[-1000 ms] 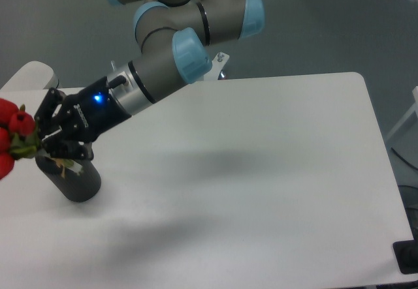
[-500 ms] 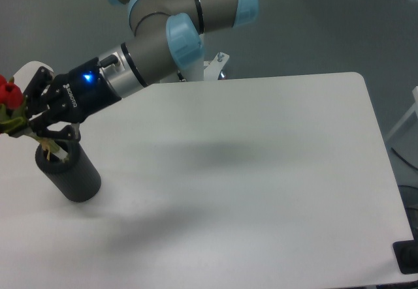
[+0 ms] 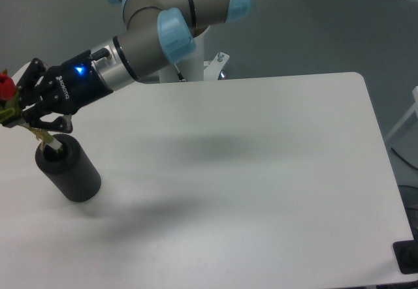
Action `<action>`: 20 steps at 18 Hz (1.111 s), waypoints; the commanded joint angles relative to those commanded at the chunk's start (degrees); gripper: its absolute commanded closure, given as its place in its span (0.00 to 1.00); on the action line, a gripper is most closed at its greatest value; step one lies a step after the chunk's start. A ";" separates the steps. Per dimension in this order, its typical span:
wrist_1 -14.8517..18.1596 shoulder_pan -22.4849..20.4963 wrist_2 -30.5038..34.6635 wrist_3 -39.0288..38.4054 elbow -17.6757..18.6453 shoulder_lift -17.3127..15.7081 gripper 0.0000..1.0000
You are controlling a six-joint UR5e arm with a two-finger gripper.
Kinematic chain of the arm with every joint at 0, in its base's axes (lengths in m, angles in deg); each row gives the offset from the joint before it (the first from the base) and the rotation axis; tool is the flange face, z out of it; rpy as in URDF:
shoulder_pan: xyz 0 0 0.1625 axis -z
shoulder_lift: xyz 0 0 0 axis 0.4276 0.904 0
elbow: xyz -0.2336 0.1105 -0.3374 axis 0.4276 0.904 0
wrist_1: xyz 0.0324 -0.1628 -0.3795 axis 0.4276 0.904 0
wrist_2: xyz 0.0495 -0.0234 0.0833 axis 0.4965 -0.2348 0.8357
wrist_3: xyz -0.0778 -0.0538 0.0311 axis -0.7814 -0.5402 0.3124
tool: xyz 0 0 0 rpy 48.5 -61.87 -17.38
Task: Insert the flowers into the vase
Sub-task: 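Position the tulip stems over the vase opening and align them, then lower the tulip stems down into the black vase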
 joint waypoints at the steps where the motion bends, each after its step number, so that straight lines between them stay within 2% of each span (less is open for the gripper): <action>1: -0.17 0.26 0.00 0.09 -0.09 0.26 1.00; 4: -1.49 1.23 0.44 0.18 -0.09 1.41 1.00; 11: -1.76 1.93 0.62 1.05 0.17 2.99 1.00; 16: -1.85 1.85 0.62 7.37 4.47 2.64 1.00; 20: -1.85 1.76 0.70 9.93 5.45 3.16 1.00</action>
